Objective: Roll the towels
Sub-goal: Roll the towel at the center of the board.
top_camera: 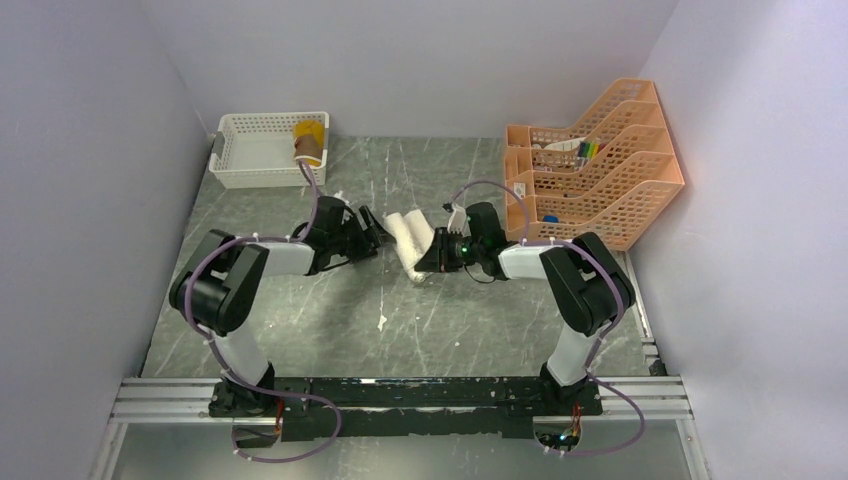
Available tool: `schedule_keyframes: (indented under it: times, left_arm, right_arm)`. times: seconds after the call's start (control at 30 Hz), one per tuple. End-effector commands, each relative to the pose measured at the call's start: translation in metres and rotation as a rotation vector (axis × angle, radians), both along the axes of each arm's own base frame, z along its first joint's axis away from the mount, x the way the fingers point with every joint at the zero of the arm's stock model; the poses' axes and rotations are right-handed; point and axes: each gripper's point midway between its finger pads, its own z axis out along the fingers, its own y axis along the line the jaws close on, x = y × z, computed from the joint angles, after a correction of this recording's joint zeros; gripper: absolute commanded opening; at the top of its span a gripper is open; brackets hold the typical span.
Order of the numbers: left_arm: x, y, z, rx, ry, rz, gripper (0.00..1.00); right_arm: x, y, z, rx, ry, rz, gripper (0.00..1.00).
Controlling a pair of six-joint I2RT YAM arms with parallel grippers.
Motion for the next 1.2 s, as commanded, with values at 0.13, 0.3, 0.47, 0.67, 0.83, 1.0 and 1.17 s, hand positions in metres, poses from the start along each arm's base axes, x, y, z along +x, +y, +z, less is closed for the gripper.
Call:
schedule_keyframes:
  times: [0.13, 0.3, 0.47, 0.67, 0.83, 1.0, 1.17]
  left_arm:
    - [0.019, -0.035, 0.044, -0.232, -0.186, -0.051, 0.82]
    - [0.013, -0.040, 0.040, -0.301, -0.201, -0.060, 0.81]
    - [0.011, -0.048, 0.022, -0.308, -0.156, -0.072, 0.79]
    - [0.014, -0.059, 0.005, -0.268, -0.125, -0.083, 0.79]
    - [0.018, -0.061, -0.002, -0.215, -0.117, -0.071, 0.77]
    - [0.023, -0.059, -0.013, -0.057, -0.088, -0.063, 0.67]
    - [0.027, -0.053, -0.015, 0.062, -0.068, -0.068, 0.68]
  right_arm:
    - [-0.003, 0.000, -0.003, 0.022, 0.033, 0.028, 0.20]
    - [-0.003, -0.001, -0.008, 0.021, 0.045, 0.029, 0.21]
    - [-0.004, -0.001, -0.010, 0.021, 0.055, 0.032, 0.23]
    - [-0.005, -0.002, -0.009, 0.014, 0.048, 0.039, 0.36]
    - [-0.005, -0.004, -0.010, 0.003, 0.046, 0.040, 0.38]
    - [-0.002, -0.006, -0.009, -0.018, 0.039, 0.027, 0.40]
    - [0.019, -0.026, 0.007, -0.238, -0.121, -0.067, 0.53]
